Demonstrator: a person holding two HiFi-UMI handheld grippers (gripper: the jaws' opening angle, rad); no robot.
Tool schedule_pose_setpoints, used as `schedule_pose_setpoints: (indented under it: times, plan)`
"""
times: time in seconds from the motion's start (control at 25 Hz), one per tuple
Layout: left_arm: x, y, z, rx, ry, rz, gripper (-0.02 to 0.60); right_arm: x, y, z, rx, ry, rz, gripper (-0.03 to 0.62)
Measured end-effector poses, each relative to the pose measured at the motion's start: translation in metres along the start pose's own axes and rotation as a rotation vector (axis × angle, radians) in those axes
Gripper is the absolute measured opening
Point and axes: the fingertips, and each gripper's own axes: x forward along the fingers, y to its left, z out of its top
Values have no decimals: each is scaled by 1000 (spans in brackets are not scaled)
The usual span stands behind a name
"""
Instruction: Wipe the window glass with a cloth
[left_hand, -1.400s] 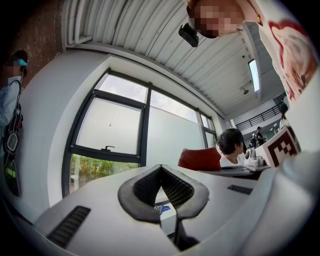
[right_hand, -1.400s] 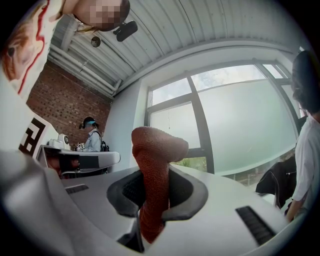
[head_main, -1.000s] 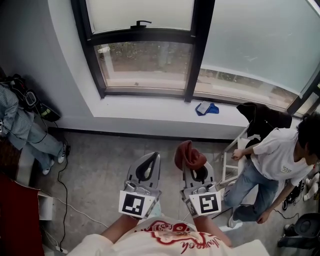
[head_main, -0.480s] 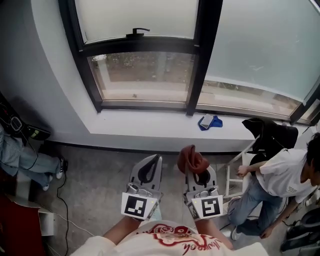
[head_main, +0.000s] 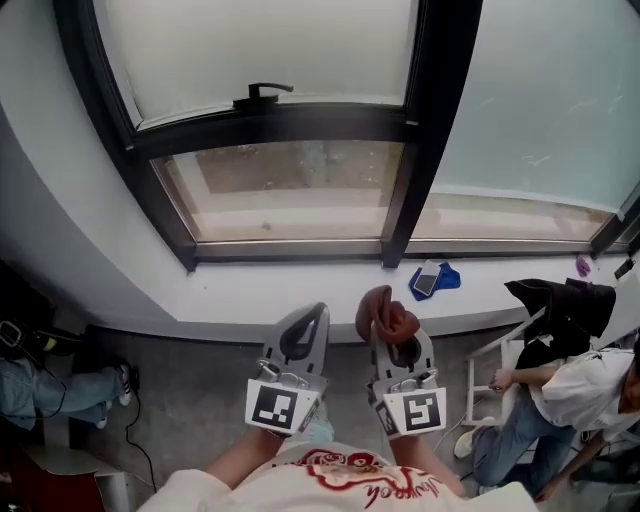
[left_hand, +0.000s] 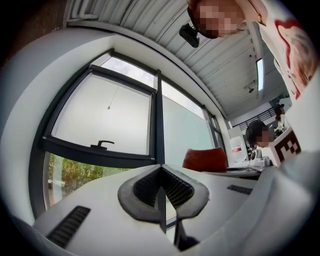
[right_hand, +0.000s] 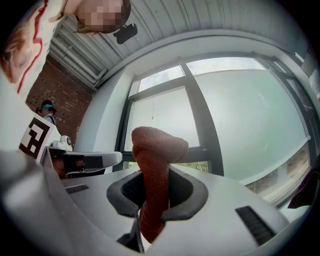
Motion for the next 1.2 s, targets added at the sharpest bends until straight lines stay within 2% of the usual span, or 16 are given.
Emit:
schedule_pose_setpoints:
  times: [0.2, 0.56, 1.2]
  plan:
    - [49, 32, 2, -25, -31, -23, 20, 54, -18, -12, 10, 7, -28, 69]
    - [104, 58, -17, -70, 6, -40, 20, 105, -53, -22, 17, 40, -60, 69]
    - [226, 87, -39, -51, -13, 41, 20, 201, -131, -48, 16, 58, 42, 69]
